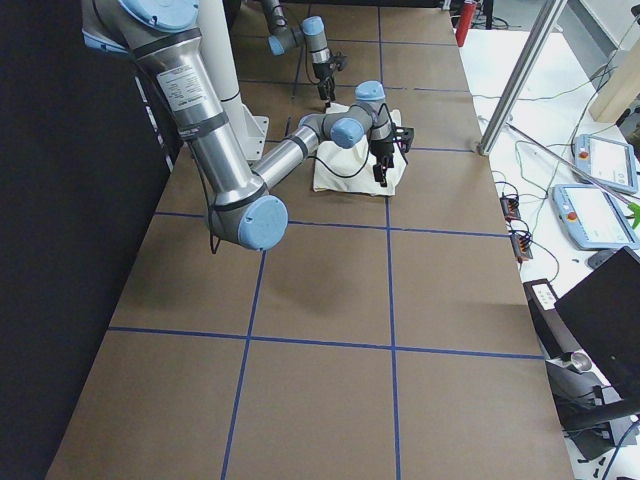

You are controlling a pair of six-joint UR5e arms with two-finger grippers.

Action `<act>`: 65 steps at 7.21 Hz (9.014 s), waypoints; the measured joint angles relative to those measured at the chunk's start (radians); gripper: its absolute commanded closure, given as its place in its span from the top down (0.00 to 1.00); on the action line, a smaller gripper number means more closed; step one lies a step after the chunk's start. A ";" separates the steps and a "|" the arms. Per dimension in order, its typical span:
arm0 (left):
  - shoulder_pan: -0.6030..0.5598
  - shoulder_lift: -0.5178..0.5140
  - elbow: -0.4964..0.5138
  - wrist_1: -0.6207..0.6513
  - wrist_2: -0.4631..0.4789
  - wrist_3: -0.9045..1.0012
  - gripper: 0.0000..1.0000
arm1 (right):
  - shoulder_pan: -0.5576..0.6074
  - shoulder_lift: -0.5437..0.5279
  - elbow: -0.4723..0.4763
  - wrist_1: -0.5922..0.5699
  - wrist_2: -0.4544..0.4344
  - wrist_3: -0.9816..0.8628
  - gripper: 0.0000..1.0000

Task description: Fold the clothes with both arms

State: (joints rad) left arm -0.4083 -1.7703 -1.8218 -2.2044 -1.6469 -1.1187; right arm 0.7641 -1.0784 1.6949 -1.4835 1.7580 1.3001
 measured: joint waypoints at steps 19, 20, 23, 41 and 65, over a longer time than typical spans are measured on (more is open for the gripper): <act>-0.505 -0.592 0.853 -0.154 -0.033 0.492 1.00 | -0.058 0.009 0.063 0.078 -0.004 0.045 0.76; -0.516 -0.550 0.797 -0.164 -0.090 0.504 1.00 | -0.092 0.020 0.060 0.147 -0.007 0.072 0.63; -0.522 -0.491 0.717 -0.168 -0.128 0.511 1.00 | -0.208 0.106 0.034 0.218 -0.024 0.210 0.54; -0.516 -0.438 0.668 -0.178 -0.129 0.502 1.00 | -0.320 0.132 -0.161 0.374 -0.159 0.158 0.00; -0.457 -0.421 0.614 -0.176 -0.131 0.383 1.00 | -0.335 0.190 -0.216 0.234 -0.239 0.326 0.07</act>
State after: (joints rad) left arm -0.8652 -2.1916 -1.2083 -2.3807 -1.7778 -0.7361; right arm 0.4287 -0.8888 1.4787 -1.2498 1.5188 1.6259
